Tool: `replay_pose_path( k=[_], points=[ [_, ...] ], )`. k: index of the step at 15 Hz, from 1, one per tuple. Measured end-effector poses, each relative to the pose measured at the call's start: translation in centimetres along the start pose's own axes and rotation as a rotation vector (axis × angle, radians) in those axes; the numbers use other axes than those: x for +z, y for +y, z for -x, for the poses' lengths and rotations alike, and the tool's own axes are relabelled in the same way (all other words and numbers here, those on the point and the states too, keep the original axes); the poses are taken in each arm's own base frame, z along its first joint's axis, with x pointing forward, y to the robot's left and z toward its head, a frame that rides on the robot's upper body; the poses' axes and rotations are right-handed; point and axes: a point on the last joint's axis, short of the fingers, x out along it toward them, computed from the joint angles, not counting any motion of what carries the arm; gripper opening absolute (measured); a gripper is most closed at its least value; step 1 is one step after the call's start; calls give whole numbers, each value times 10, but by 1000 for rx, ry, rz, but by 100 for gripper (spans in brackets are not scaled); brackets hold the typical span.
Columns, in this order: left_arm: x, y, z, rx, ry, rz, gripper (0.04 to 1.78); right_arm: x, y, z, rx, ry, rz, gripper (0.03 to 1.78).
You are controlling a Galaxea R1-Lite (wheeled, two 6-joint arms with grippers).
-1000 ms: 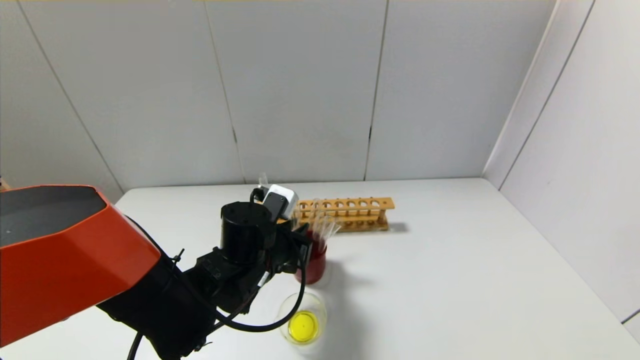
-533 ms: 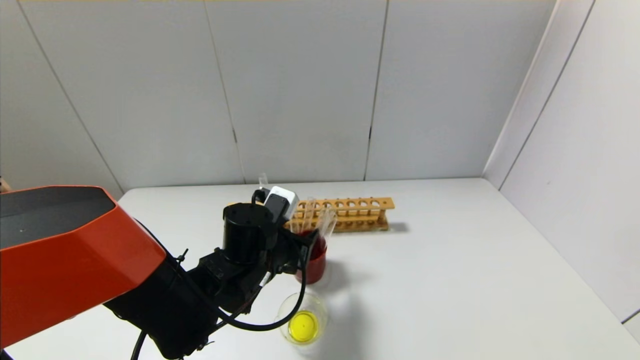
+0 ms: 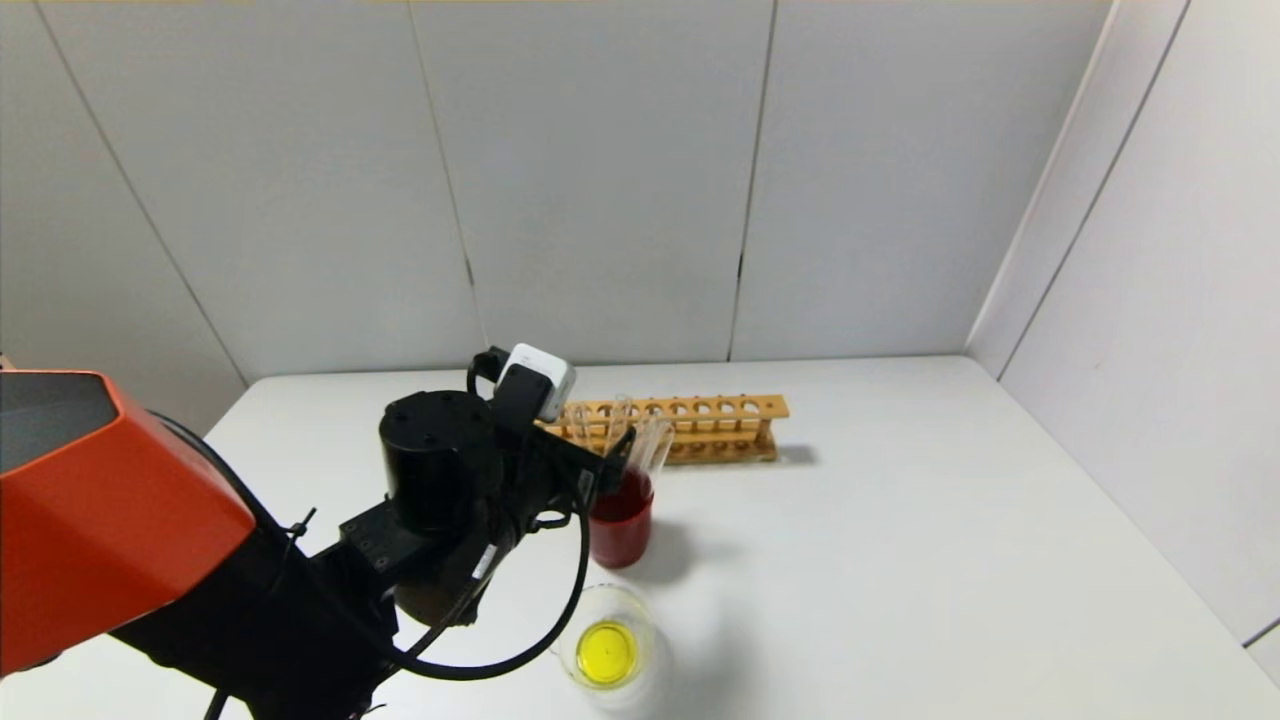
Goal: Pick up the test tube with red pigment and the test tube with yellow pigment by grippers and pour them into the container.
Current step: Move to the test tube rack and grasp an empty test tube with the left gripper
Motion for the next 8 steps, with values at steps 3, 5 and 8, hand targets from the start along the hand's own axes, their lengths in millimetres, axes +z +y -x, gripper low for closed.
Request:
replay_pose_path(
  k=[3, 5, 8],
  points=[
    [3, 10, 21, 118, -12, -69, 175, 0, 0, 0, 0, 0, 0, 175],
    [-3, 15, 35, 210, 17, -72, 175, 0, 0, 0, 0, 0, 0, 175],
    [-14, 23, 58, 324, 48, -73, 175, 0, 0, 0, 0, 0, 0, 175]
  ],
)
